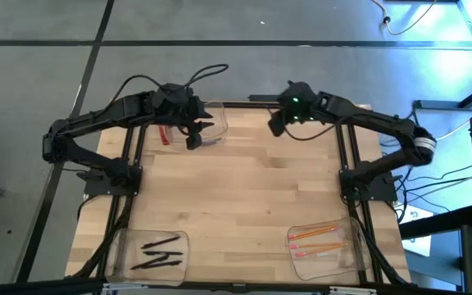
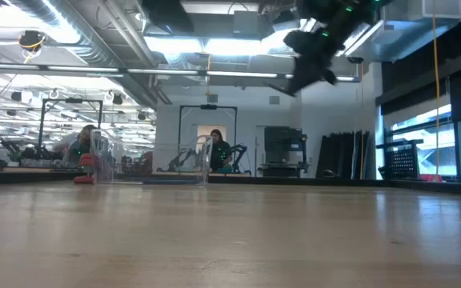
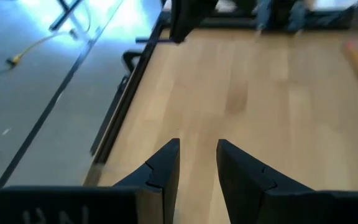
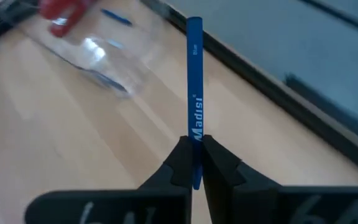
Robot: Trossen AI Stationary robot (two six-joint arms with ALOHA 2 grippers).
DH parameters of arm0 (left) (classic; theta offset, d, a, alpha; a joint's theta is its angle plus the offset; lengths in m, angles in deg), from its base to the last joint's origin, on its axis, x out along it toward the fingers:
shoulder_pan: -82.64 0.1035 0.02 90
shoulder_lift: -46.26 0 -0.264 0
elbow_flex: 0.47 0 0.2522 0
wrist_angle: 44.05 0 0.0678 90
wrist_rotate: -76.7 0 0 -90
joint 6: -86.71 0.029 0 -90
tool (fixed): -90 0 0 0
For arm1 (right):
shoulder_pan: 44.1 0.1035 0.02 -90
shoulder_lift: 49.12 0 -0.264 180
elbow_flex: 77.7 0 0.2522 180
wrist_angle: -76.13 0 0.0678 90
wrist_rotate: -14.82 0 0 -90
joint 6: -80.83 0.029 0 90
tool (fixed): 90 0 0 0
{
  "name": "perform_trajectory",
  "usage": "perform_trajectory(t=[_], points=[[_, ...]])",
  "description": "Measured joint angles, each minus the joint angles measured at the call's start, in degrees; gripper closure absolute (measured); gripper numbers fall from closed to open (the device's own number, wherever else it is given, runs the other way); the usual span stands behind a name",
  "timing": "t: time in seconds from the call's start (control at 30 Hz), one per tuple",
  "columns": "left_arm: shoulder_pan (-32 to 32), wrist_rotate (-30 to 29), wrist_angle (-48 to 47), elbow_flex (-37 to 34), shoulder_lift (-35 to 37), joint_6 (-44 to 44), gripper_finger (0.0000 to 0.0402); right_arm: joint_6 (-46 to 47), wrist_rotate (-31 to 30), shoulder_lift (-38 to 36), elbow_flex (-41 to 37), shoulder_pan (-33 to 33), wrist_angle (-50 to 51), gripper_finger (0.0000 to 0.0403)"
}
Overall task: Sort crayons/erasers/pens/pencils in bins
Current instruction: Put the blue crayon into the top transparent bin
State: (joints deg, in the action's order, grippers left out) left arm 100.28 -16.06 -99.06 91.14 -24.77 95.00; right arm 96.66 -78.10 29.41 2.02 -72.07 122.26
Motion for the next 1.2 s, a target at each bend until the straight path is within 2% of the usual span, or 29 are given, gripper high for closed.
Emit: perform_trajectory(t=[0.33,0.43,0.57,0.7,0.9,1.2], points=[[3.64,-3.47,-9.95,0.0,0.0,-1.97,0.0305,-15.7,1.92,19.42,21.82,5.03,0.03,0.0383],[4.64,-6.17,-14.43,0.0,0.0,-4.99,0.0305,-19.73,4.5,25.37,28.76,5.96,0.06,0.0382],[5.79,-11.1,-21.39,0.0,0.0,-8.54,0.0305,-24.9,4.82,33.36,38.08,7.3,-0.07,0.0382],[6.47,-12.82,-24.63,0.0,0.0,-10.49,0.0305,-30.88,7.78,41.02,45.34,8.1,0.04,0.0383],[6.74,-12.84,-24.77,0.0,0.0,-10.95,0.0305,-37.19,8.18,49.99,52.72,8.36,0.06,0.0383],[6.72,-12.82,-24.79,0.0,0.0,-12.46,0.0305,-45.57,7.99,56.14,55.12,8.31,0.11,0.0375]])
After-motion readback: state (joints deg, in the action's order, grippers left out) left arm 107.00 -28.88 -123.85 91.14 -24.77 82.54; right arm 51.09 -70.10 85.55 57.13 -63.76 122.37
